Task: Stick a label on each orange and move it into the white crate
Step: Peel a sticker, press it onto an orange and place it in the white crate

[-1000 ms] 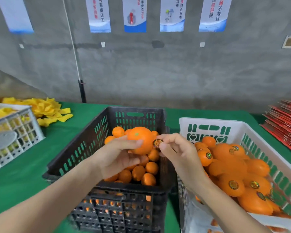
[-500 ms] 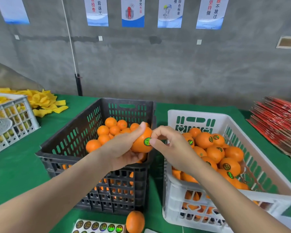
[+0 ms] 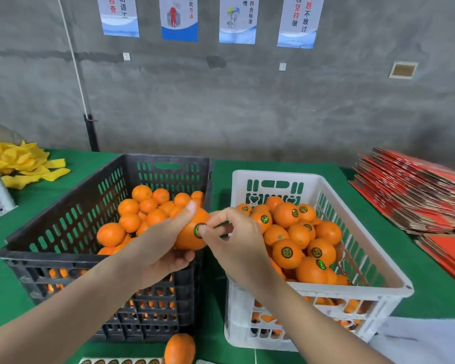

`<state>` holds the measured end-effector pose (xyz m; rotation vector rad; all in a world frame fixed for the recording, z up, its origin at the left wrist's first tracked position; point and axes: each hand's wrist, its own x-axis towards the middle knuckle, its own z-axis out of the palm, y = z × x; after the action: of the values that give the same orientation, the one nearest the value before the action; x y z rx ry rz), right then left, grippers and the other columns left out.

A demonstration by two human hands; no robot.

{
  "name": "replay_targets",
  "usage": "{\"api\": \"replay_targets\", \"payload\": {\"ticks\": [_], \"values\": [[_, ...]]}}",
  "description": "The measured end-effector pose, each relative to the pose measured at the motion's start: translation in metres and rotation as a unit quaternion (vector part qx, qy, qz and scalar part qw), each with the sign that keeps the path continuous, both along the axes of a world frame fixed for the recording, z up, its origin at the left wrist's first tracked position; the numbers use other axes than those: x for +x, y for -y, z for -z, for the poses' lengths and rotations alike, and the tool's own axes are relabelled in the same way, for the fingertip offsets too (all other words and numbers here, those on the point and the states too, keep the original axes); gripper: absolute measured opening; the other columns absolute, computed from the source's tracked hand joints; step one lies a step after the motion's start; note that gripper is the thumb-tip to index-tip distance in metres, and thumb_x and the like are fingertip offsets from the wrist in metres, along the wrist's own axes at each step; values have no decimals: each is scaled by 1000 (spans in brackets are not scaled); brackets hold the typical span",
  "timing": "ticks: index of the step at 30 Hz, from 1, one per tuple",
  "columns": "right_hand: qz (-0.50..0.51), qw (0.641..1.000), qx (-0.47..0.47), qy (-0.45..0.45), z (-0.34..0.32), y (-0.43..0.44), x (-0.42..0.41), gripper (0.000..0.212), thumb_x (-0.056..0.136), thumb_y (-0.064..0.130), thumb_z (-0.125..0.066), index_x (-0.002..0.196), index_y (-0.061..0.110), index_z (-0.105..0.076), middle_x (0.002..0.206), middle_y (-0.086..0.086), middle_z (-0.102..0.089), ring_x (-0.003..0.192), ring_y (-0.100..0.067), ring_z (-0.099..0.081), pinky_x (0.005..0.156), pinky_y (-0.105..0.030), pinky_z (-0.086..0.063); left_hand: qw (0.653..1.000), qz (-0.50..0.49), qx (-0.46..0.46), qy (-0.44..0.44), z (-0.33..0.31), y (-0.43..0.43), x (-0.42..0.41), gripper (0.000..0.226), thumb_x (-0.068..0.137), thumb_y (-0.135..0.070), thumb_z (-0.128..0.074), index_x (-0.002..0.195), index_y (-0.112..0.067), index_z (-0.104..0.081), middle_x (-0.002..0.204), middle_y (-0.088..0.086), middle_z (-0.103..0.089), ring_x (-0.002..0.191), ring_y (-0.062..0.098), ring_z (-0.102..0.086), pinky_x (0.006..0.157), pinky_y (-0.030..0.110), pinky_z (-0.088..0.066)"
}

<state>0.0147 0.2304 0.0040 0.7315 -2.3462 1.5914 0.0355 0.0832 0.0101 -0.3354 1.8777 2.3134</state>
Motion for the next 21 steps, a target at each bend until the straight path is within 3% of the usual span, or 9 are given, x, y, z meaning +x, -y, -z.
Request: {"api": "replay_targets", "payload": {"ticks": [4, 6, 8, 10, 14, 16, 18, 21], "values": [[-33, 994, -52, 86, 3, -5, -8, 60, 76, 27, -74, 122, 36, -37, 104, 8, -60, 79, -8, -64, 72, -27, -56, 1000, 1, -30, -5, 8, 4, -5, 46, 56, -65, -70, 86, -30, -77, 80, 3, -71, 53, 15, -55, 49, 25, -49], [-98, 991, -25, 83, 6, -9, -11, 66, 78, 29, -73, 132, 38, -36, 115, 8, -58, 91, -6, -61, 79, -30, -55, 999, 16, -44, -22, 9, 3, -9, 47, 61, -64, -67, 91, -30, -76, 91, 1, -74, 67, 17, -65, 60, 27, -53], [-133, 990, 33, 41, 10, -7, -13, 68, 77, 34, -74, 134, 38, -36, 124, 11, -51, 105, -3, -53, 87, -30, -52, 998, 28, -34, -35, 8, 1, -15, 48, 66, -61, -64, 100, -28, -70, 99, -1, -75, 88, 17, -72, 69, 30, -57], [-98, 992, 76, -17, 13, -2, -20, 74, 72, 34, -77, 134, 37, -36, 126, 11, -47, 111, -6, -49, 90, -31, -48, 998, 42, -42, -37, 4, -3, -22, 49, 70, -62, -58, 107, -29, -62, 98, -3, -75, 91, 16, -72, 69, 32, -59], [-42, 997, 44, -50, 0, -2, -71, 54, 62, 34, -79, 107, 39, -48, 95, 27, -53, 88, -7, -56, 66, -19, -46, 988, -9, -150, -24, -9, 5, -49, 59, 84, -71, -29, 104, -26, -61, 85, 2, -76, 76, 20, -72, 63, 33, -54], [46, 997, 61, -5, 0, -10, -122, 59, 66, 29, -79, 117, 31, -47, 105, 19, -52, 95, -13, -55, 69, -23, -43, 986, -81, -147, -16, -14, 25, -65, 63, 93, -66, -22, 103, -18, -63, 89, 6, -74, 80, 25, -70, 65, 36, -51], [128, 982, 120, 74, 8, -22, -174, 66, 72, 26, -77, 127, 21, -41, 120, -4, -52, 103, -23, -53, 80, -32, -46, 983, -141, -114, -15, -14, 48, -76, 63, 95, -63, -25, 102, -14, -64, 93, 9, -73, 82, 27, -69, 66, 37, -50], [167, 948, 232, 141, 35, -34, -226, 71, 76, 31, -74, 133, 12, -36, 123, -13, -54, 109, -32, -53, 86, -37, -45, 981, -173, -91, -5, -4, 77, -87, 58, 97, -60, -28, 99, -14, -64, 94, 9, -72, 82, 24, -68, 66, 35, -48]]}}
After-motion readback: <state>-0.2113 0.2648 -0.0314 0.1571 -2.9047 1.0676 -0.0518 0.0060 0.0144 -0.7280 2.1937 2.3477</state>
